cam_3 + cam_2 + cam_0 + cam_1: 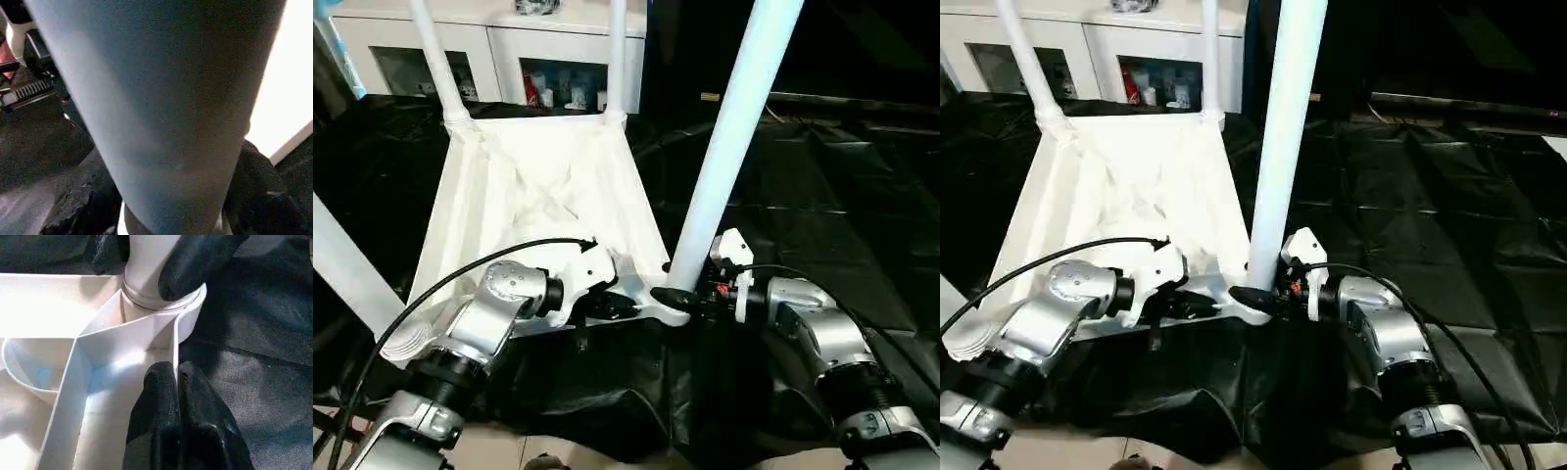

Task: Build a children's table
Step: Rotate leg to tighten

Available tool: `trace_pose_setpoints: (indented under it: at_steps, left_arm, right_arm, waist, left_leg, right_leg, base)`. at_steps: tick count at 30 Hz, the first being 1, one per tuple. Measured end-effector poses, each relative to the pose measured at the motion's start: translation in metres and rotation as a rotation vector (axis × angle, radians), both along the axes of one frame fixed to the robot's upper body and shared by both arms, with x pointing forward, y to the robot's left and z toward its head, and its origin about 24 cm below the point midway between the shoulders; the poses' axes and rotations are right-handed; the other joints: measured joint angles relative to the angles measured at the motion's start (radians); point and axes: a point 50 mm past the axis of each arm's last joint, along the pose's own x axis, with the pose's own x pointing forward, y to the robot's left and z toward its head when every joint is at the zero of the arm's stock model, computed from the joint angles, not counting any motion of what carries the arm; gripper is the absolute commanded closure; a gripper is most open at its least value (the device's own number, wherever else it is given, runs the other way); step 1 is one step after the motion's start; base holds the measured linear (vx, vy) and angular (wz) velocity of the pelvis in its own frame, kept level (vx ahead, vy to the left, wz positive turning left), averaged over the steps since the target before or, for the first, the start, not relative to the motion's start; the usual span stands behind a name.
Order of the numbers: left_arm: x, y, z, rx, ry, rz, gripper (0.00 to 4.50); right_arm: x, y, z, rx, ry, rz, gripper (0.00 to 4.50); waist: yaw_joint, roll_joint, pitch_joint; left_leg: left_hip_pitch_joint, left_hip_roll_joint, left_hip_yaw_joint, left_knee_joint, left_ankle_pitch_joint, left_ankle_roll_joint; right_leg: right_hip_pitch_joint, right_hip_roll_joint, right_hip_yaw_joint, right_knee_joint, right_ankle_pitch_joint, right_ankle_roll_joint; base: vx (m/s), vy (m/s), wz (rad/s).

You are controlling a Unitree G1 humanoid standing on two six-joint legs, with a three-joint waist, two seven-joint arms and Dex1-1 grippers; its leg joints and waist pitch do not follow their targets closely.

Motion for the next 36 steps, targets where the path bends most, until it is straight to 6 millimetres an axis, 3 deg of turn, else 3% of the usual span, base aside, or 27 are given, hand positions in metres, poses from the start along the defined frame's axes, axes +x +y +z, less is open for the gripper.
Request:
trace_pose_setpoints:
  at_steps: [5,12,20,23,24,30,36]
  left_arm:
    - [0.001,-0.001,-0.001,-0.002,0.0,0.023,4.5]
    - [0.017,-0.017,-0.005,0.004,-0.029,0.175,4.5]
    - [0.033,-0.039,-0.006,0.002,-0.059,0.34,4.5]
    - [0.034,-0.04,-0.005,0.0,-0.064,0.348,4.5]
    - [0.034,-0.04,-0.005,-0.002,-0.065,0.346,4.5]
    - [0.032,-0.031,-0.004,-0.001,-0.058,0.297,4.5]
    - [0.024,-0.019,-0.004,-0.002,-0.054,0.212,4.5]
  right_arm:
    - [-0.001,0.004,-0.002,0.005,-0.021,-0.03,2.35]
    - [0.013,0.018,-0.011,0.011,-0.045,-0.373,2.48]
    - [0.035,0.031,-0.009,-0.022,-0.039,-0.667,2.49]
    - [0.037,0.032,-0.008,-0.019,-0.045,-0.676,2.49]
    - [0.037,0.032,-0.008,-0.016,-0.046,-0.676,1.94]
    - [0.032,0.028,-0.007,0.043,-0.013,-0.574,1.41]
    - [0.02,0.014,-0.005,-0.009,-0.031,-0.335,1.34]
  waist:
    - [-0.002,0.0,0.0]
    - [-0.025,0.004,-0.003]
    - [-0.027,0.003,-0.004]
    - [-0.025,0.003,-0.004]
    - [-0.025,0.005,-0.005]
    - [-0.025,0.005,-0.005]
    - [-0.022,0.005,-0.004]
  left_leg:
    - [0.0,0.0,0.0,0.0,0.0,0.0]
    - [0.002,-0.001,-0.001,0.001,0.0,-0.001]
    - [0.001,-0.001,-0.001,0.001,0.0,0.0]
    - [0.001,-0.001,-0.001,-0.002,0.0,0.0]
    - [0.0,-0.001,-0.001,-0.003,0.0,0.0]
    - [0.0,-0.001,-0.001,-0.003,0.0,0.0]
    - [0.0,-0.001,0.0,-0.003,0.0,0.0]
  right_leg:
    - [0.001,0.0,0.0,0.0,0.0,0.0]
    - [0.004,0.0,0.0,0.0,0.0,0.0]
    - [0.005,0.0,0.0,-0.001,0.001,0.001]
    - [0.003,0.0,0.0,-0.002,0.0,0.001]
    - [0.003,0.0,0.0,-0.002,0.0,0.001]
    - [0.002,0.001,0.0,-0.002,0.0,0.001]
    - [0.002,0.0,0.0,-0.002,0.0,0.001]
  base:
    - [0.0,0.0,0.0]
    - [0.0,0.0,0.0]
    - [0.0,0.0,0.0]
    - [0.0,0.0,0.0]
    - [0.0,0.0,0.0]
    - [0.0,0.0,0.0]
    - [0.0,0.0,0.0]
